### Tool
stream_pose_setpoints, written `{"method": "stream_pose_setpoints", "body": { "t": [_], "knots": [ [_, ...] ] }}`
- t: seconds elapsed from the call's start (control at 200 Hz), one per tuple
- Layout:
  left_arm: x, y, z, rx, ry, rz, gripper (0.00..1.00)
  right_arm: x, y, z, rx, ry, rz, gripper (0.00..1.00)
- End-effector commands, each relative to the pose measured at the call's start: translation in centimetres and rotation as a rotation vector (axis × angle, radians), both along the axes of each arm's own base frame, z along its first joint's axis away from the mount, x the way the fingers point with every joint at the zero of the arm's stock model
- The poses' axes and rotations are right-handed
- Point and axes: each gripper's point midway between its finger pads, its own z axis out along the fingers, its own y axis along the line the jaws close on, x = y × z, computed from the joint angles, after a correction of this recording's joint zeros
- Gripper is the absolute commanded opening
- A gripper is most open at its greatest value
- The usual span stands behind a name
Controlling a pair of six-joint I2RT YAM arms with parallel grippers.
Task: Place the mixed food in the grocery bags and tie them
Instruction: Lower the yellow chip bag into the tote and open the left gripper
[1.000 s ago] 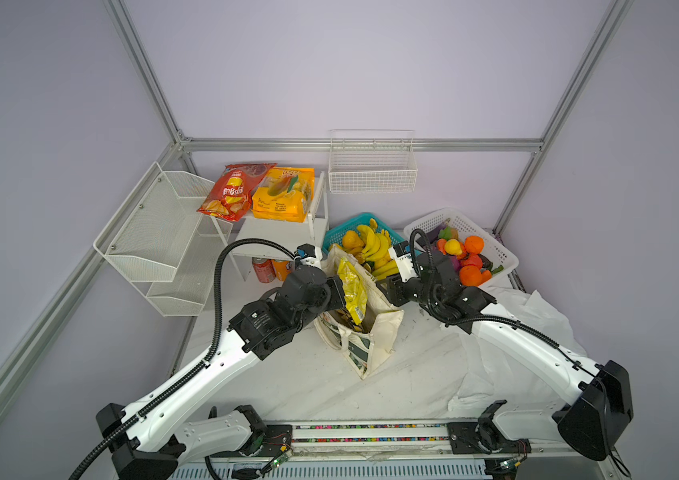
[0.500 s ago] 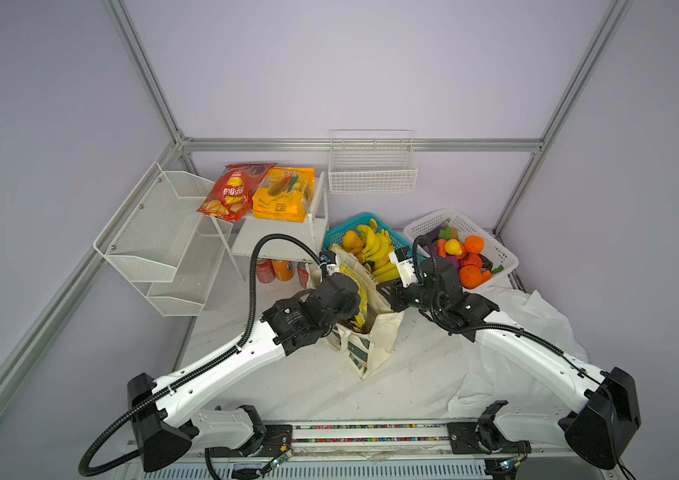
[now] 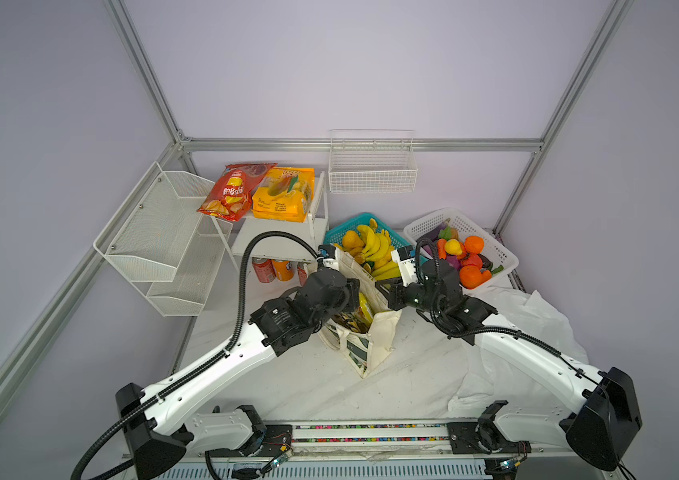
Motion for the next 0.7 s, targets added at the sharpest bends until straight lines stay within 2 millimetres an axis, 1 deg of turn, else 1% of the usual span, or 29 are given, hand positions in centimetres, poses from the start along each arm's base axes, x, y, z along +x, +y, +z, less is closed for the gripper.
{"method": "stream_pose_setpoints", "body": {
  "t": [0.0, 0.05, 0.1, 0.135, 0.165, 0.245, 0.305, 0.42, 0.535, 0.63, 0.69],
  "knots": [
    [-0.6, 3.9, 2.6, 0.029, -0.08, 0.051, 0.63, 0.2, 0.4, 2.4, 0.071, -0.05, -0.01, 0.05],
    [-1.1, 6.3, 2.2, 0.07, -0.055, 0.113, 0.65, 0.2, 0.3, 2.3, 0.075, -0.048, -0.018, 0.05],
    [-1.6, 8.2, 1.3, 0.095, -0.018, 0.159, 0.66, 0.3, 0.3, 2.2, 0.076, -0.046, -0.022, 0.05],
    [-2.0, 8.9, 0.5, 0.101, 0.009, 0.175, 0.66, 0.3, 0.3, 2.2, 0.077, -0.047, -0.025, 0.05],
    [-2.3, 9.1, -0.1, 0.095, 0.031, 0.177, 0.68, 0.3, 0.3, 2.1, 0.079, -0.044, -0.026, 0.05],
    [-2.9, 8.3, -1.5, 0.062, 0.096, 0.144, 0.7, 0.4, 0.5, 2.1, 0.083, -0.043, -0.025, 0.05],
    [-3.1, 7.1, -2.5, 0.034, 0.149, 0.108, 0.71, 0.5, 0.7, 2.0, 0.08, -0.041, -0.022, 0.05],
    [-2.6, 5.9, -4.8, 0.047, 0.21, 0.09, 0.72, 0.5, 0.9, 2.0, 0.079, -0.043, -0.019, 0.06],
    [-1.9, 4.9, -5.7, 0.045, 0.216, 0.073, 0.68, 0.4, 1.0, 1.8, 0.077, -0.039, -0.018, 0.06],
    [-1.5, 4.7, -6.5, 0.061, 0.226, 0.08, 0.64, 0.3, 1.0, 1.8, 0.074, -0.037, -0.018, 0.06],
    [-1.3, 4.7, -6.9, 0.07, 0.228, 0.083, 0.59, 0.3, 1.0, 1.8, 0.075, -0.038, -0.021, 0.06]
  ]
}}
